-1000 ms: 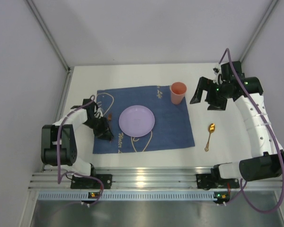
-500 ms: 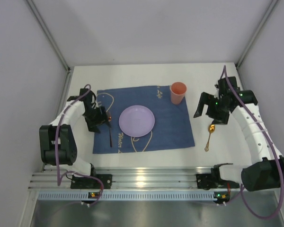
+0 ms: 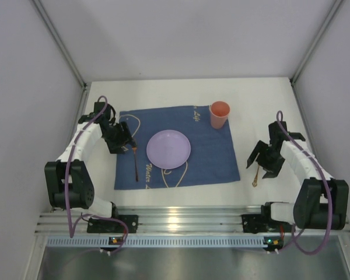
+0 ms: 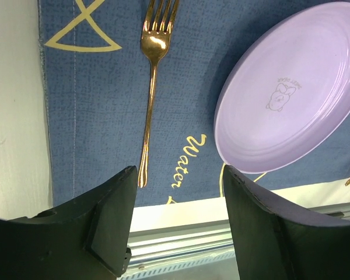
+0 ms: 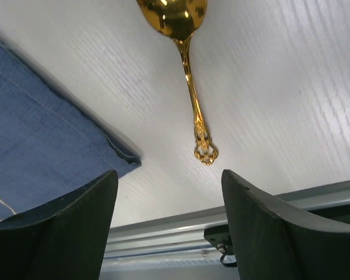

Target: Set the dinner table for one person

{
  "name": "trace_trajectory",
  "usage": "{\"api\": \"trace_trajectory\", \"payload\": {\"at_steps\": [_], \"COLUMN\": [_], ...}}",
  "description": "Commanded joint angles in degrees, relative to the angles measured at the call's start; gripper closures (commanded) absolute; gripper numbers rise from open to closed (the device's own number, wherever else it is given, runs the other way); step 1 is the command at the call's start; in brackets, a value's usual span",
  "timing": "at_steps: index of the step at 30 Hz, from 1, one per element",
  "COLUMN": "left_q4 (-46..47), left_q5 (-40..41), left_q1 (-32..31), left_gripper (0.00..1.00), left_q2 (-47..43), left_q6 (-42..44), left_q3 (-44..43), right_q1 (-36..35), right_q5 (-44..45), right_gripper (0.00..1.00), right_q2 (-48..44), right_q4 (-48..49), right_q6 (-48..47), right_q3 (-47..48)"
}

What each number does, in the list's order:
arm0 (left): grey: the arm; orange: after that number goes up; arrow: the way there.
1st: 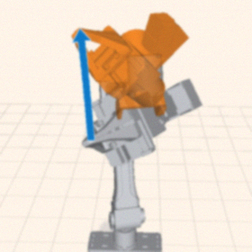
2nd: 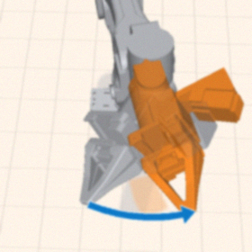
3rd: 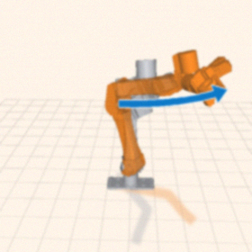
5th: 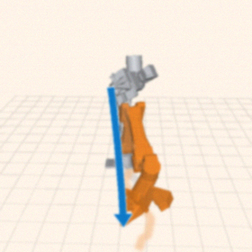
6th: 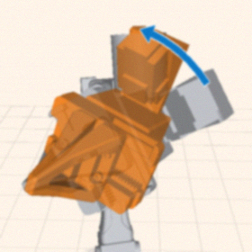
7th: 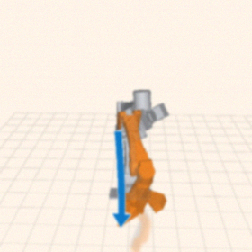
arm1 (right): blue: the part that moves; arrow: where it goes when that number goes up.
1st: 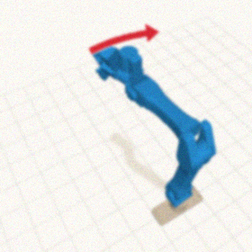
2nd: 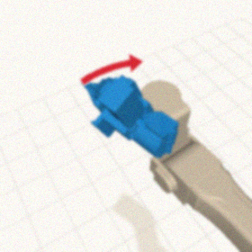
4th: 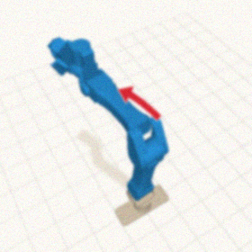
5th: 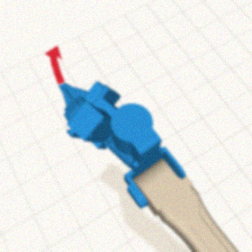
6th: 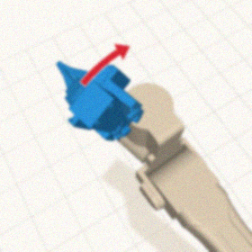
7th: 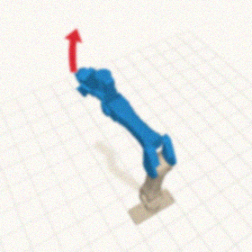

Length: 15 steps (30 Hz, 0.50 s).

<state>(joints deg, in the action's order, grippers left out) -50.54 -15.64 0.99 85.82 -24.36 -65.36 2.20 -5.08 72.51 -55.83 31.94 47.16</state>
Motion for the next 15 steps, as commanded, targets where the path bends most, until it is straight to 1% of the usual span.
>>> {"api": "trace_trajectory", "payload": {"at_steps": [1,2,3,5,10,15], "left_q4": [2.47,2.47,2.64,2.99,3.26,4.31], "left_q5": [-1.58,-1.59,-1.59,-1.76,-1.76,-2.11], "left_q1": [0.24,0.24,0.24,0.15,0.24,0.15], "left_gripper": [0.34,0.35,0.35,0.35,0.35,0.35], "left_q2": [-0.48,-0.48,-0.39,-0.3,0.66,1.1], "left_q6": [-0.34,-0.08,0.1,0.54,1.07,1.16], "left_q3": [0.67,0.59,0.59,0.68,0.5,0.41], "right_q1": [1.05,1.23,1.41,1.41,1.67,1.85], "right_q5": [4.9,7.52,8.24,9.73,12.99,14.57], "right_gripper": [0.29,0.32,0.38,0.47,0.53,0.68], "right_q2": [2.1,3.67,4.56,7.28,12.91,17.48], "right_q4": [7.58,8.1,8.98,9.95,12.32,15.31], "right_q6": [-0.12,-0.3,-0.48,-0.92,-1.09,-2.32], "right_q3": [0.66,0.74,1.09,1.53,3.03,4.08]}}
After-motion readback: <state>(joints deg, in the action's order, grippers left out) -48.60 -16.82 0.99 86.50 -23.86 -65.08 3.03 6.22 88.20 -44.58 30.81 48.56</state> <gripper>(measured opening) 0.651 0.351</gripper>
